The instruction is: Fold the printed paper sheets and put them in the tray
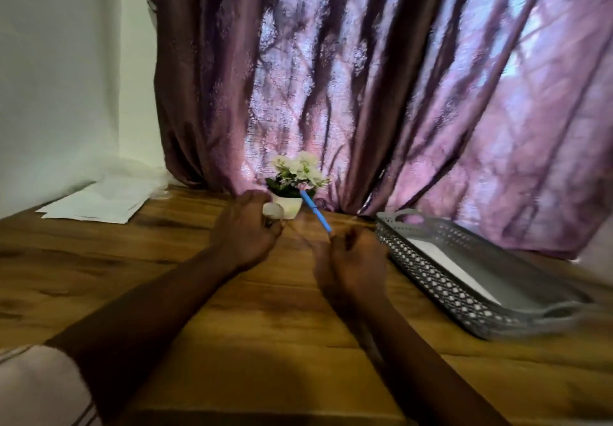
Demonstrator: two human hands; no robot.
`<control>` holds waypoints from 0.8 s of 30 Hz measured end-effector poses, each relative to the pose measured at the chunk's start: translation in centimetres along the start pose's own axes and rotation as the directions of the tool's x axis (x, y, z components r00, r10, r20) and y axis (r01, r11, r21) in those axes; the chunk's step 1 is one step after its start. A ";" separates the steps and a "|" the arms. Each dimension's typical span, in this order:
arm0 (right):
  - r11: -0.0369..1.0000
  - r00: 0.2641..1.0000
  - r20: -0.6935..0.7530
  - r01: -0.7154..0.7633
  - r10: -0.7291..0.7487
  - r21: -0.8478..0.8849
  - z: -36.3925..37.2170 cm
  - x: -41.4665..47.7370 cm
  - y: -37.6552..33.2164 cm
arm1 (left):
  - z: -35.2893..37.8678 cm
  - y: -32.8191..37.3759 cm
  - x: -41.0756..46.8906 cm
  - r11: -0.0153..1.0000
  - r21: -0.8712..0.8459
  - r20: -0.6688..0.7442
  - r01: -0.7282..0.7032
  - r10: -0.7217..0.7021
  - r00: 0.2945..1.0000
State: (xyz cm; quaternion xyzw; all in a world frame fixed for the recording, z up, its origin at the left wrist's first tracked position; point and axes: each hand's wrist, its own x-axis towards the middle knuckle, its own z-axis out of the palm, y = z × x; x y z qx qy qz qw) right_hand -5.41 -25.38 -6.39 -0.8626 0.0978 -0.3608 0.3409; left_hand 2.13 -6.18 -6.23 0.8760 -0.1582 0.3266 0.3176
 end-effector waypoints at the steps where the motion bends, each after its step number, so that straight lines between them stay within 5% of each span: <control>1: 0.997 0.998 -0.041 0.036 -0.039 -0.072 -2.8 -0.4 1.5 | 0.1 1.9 -1.0 0.998 -0.058 0.015 -0.026 0.027 1.000; 7: 0.945 0.990 -0.107 0.051 -0.090 -0.323 -12.9 -4.8 6.1 | 1.3 9.8 -6.0 0.965 -0.205 0.064 -0.165 0.182 0.981; 11: 0.902 0.998 -0.053 0.013 -0.040 -0.432 -13.9 -6.5 7.7 | 2.7 12.2 -7.5 0.965 -0.230 0.131 -0.122 0.155 0.979; 19: 0.876 0.999 0.012 -0.024 0.034 -0.481 -13.3 -6.4 8.4 | 5.0 13.2 -9.1 0.987 -0.016 0.360 -0.161 0.156 0.920; 24: 0.873 0.998 -0.004 0.049 -0.059 -0.485 -13.6 -7.1 7.6 | 4.1 13.5 -9.5 0.991 -0.059 0.397 -0.121 0.135 0.908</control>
